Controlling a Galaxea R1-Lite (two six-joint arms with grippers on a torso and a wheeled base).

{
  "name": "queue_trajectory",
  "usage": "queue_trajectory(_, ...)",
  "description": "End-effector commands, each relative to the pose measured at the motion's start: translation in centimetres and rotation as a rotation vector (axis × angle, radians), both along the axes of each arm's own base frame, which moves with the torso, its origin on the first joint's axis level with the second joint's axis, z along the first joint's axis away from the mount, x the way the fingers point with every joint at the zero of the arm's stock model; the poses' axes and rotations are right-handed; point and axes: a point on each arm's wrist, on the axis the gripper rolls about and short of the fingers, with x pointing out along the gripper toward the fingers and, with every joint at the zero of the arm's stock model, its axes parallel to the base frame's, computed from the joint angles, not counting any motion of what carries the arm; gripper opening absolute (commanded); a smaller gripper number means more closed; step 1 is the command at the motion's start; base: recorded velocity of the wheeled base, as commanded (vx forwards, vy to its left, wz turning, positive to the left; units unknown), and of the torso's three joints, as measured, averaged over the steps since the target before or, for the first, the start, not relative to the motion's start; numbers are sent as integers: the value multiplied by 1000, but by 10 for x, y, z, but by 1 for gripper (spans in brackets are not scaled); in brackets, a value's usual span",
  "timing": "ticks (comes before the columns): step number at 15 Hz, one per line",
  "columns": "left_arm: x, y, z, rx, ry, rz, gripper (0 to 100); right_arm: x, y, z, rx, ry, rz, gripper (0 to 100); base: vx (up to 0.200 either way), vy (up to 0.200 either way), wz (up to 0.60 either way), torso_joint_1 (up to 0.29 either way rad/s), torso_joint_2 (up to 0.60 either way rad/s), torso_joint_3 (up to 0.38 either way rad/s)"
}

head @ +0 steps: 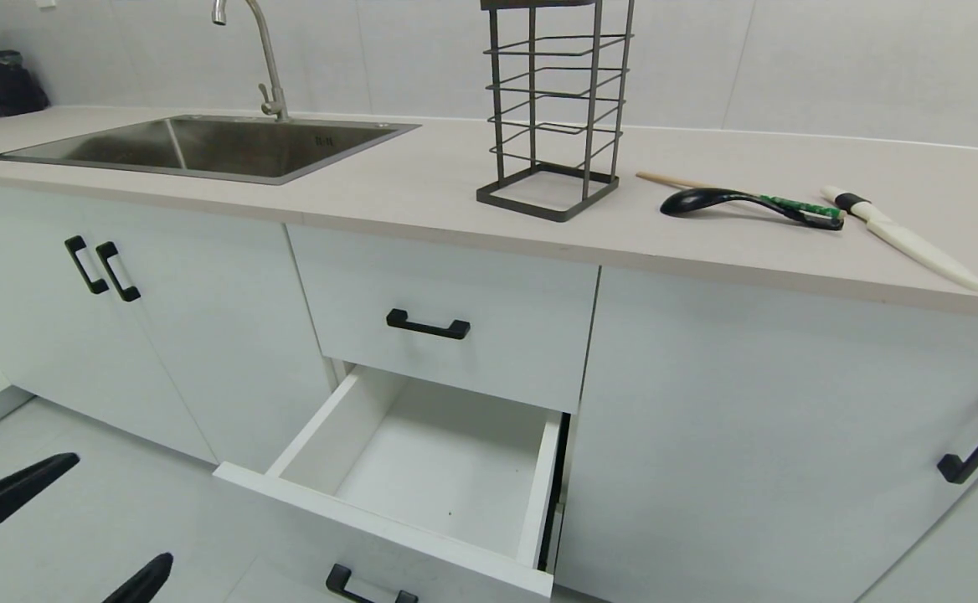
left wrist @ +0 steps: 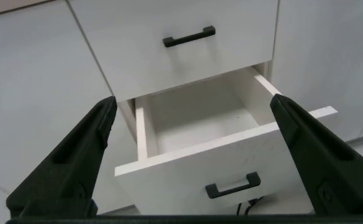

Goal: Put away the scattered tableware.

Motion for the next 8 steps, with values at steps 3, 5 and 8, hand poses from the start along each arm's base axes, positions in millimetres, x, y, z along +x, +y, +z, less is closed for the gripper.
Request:
queue_trajectory(3, -35, 5, -10, -21, -98, 49, 100, 0, 0, 0, 0, 1, 0, 0, 0, 0, 0, 0, 0, 0)
queue_trajectory(5, -49, 6, -27, -68, -45, 87, 100, 0, 0, 0, 0, 1, 0, 0, 0, 0, 0, 0, 0, 0)
queue_trajectory(8, -66, 6, -52, -80, -12, 128, 100, 0, 0, 0, 0, 1, 2, 0, 0, 0, 0, 0, 0, 0)
